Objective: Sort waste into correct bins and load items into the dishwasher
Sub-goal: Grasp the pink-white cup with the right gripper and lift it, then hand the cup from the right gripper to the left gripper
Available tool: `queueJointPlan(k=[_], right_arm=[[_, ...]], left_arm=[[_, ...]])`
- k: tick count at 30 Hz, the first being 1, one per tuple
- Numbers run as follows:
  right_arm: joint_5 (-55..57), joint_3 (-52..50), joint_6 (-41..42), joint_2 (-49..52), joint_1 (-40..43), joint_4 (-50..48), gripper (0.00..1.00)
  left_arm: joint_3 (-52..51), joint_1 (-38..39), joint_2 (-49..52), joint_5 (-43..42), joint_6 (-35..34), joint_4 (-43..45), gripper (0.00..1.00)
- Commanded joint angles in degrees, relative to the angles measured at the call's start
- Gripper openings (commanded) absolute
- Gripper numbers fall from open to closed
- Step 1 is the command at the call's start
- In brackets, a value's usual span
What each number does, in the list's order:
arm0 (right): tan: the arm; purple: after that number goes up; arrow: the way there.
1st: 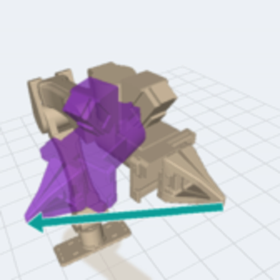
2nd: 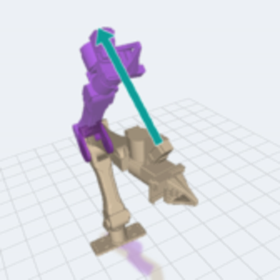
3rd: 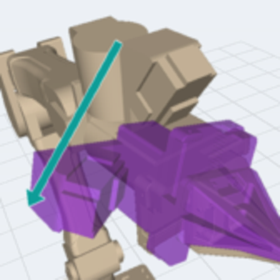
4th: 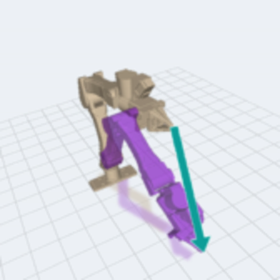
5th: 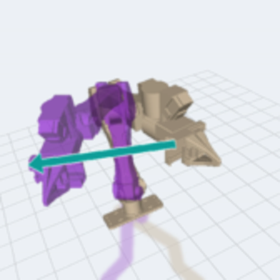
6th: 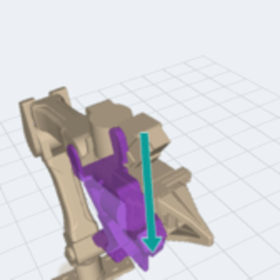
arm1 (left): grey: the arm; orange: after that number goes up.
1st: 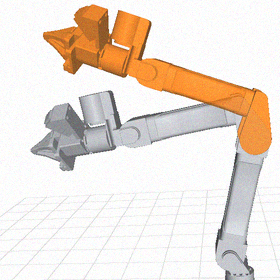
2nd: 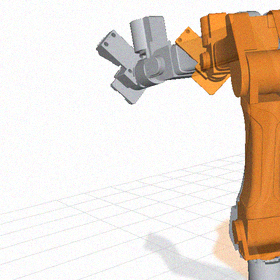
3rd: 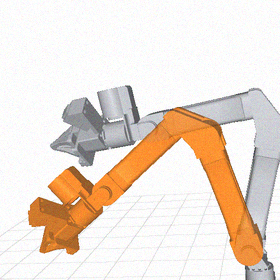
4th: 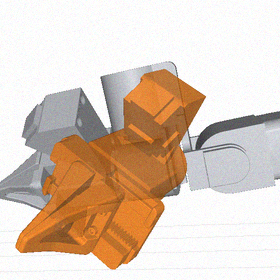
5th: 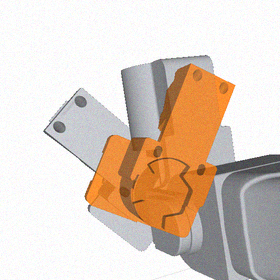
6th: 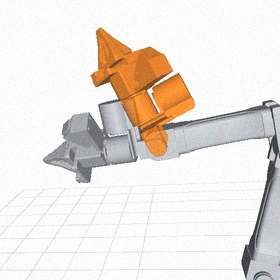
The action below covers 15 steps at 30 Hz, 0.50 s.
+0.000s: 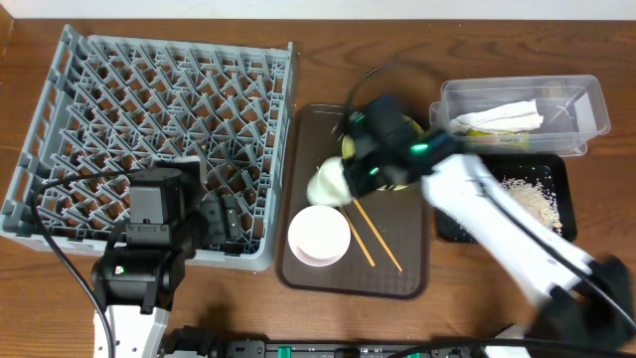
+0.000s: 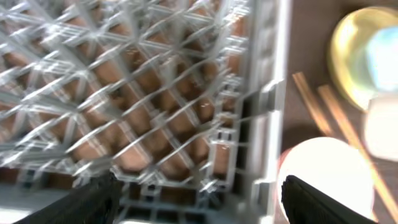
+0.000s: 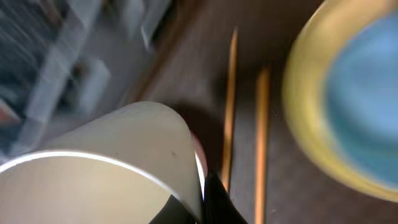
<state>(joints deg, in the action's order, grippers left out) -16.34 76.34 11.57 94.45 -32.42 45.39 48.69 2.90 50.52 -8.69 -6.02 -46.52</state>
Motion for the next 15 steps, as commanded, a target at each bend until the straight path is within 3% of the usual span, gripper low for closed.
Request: queueJointPlan(k=[1, 7, 15], right_arm=[[-4.3, 1.9, 2.0, -7.2, 5.9, -1.5, 0.01], [-21.1, 1.9, 4.9, -7.8, 11.6, -5.3, 0.01], [-41.4, 1.9, 6.8, -7.8, 13.3, -11.5, 0.01]], left_arm=[[1.2, 0.0, 1.2, -12.7, -0.3, 3.6, 0.86], [1.2, 0.0, 5.1, -29.9, -0.3, 13.0, 0.86], [1.2, 0.0, 10.6, -58.4, -0.3, 32.7, 0.86]])
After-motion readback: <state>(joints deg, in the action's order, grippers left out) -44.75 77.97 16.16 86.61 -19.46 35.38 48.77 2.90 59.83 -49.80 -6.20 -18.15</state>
